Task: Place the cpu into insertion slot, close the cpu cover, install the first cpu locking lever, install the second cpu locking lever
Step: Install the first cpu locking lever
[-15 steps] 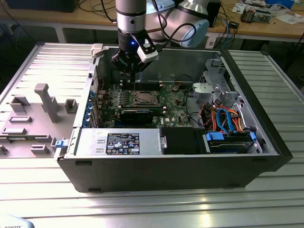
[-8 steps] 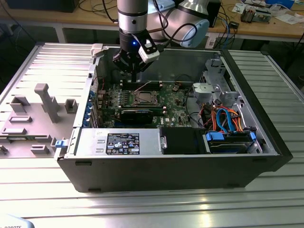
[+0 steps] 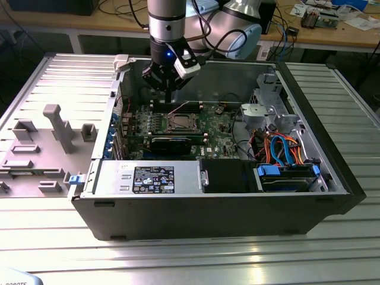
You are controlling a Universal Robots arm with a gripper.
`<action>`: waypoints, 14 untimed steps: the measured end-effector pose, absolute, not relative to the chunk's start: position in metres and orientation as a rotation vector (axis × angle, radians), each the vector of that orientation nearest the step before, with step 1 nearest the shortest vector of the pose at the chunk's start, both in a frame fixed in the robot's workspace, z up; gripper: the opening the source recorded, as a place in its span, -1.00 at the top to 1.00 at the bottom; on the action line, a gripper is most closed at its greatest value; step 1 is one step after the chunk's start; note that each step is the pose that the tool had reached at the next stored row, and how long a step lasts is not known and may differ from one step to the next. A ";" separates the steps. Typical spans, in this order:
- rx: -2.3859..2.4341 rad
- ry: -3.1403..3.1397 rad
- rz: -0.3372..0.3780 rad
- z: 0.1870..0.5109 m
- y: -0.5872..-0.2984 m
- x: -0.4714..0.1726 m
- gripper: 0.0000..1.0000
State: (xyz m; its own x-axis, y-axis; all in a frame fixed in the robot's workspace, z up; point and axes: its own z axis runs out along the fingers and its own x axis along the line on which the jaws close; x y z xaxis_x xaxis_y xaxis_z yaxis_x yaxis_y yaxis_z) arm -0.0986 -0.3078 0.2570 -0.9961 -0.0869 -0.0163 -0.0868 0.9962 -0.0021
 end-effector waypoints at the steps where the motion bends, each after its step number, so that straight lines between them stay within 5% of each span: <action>1: -0.136 3.122 -0.002 0.257 -0.308 -0.096 0.79; 14: -0.135 3.122 -0.003 0.252 -0.308 -0.081 0.79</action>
